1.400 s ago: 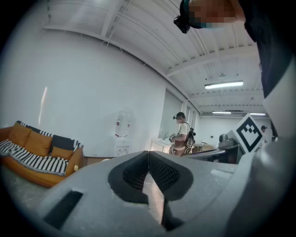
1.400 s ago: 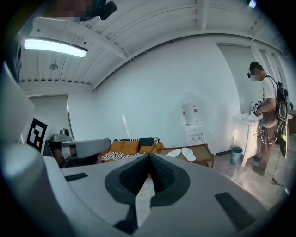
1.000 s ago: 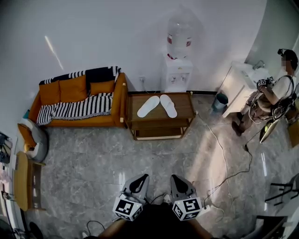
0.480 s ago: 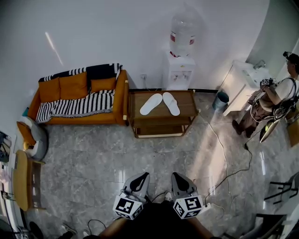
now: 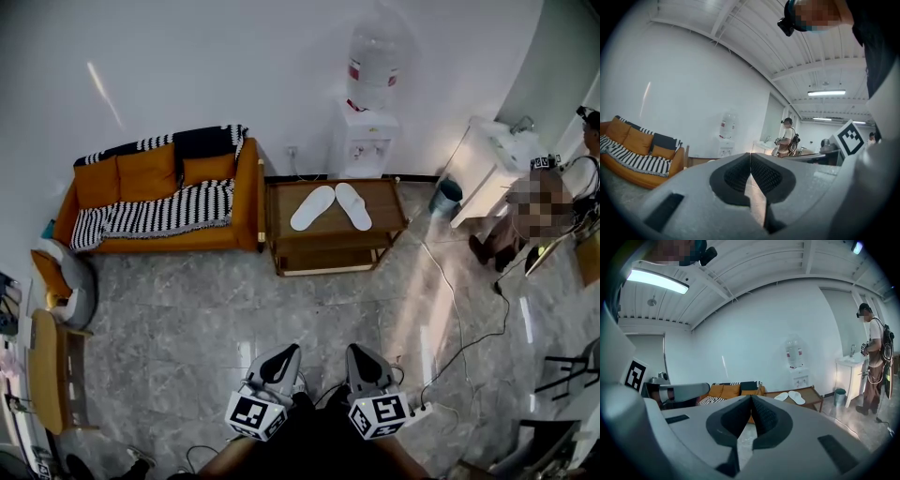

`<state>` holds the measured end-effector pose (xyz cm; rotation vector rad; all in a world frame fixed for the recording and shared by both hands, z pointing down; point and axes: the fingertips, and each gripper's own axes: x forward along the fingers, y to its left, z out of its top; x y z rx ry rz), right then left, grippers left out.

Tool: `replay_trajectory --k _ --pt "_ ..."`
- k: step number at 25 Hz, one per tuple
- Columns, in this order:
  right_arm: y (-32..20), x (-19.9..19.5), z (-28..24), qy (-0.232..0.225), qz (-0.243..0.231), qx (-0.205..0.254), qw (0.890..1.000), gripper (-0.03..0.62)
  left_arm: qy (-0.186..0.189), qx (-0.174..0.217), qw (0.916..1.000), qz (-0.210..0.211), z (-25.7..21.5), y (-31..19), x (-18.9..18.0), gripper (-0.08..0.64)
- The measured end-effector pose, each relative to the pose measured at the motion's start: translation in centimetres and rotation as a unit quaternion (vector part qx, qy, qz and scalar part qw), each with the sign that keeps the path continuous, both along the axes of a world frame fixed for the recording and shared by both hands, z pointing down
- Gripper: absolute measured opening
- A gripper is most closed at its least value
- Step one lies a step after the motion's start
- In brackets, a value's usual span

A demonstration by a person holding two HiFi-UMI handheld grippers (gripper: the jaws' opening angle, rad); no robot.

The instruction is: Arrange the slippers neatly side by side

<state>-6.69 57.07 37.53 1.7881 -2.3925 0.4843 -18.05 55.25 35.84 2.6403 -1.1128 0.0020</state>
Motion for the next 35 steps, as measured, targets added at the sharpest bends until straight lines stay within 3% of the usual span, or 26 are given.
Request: replay_trajectory --k 6,14,24,35 --pt "-0.8 -1.2 0.6 0.0 0.006 -0.005 1.0 0.012 -0.001 0.009 0.9999 0.007 0.1 -1.7 -1.1 0.017" --pt "-4.9 1.1 1.7 -0.012 0.004 -0.012 1.0 0.012 0.003 -0.006 1.0 -0.001 0.8 -5.3 0.9 0.015" --pt "-15.9 7.5 2.9 -0.019 -0.015 -0.016 1.0 0.012 -0.022 -0.017 0.9996 -0.008 2.1 -15.6 7.8 0.017" --pt "-27.6 15.8 3.1 -0.019 -0.055 -0.034 0.998 0.012 -0.031 -0.022 0.9987 -0.034 0.0 -26.3 16.7 0.015"
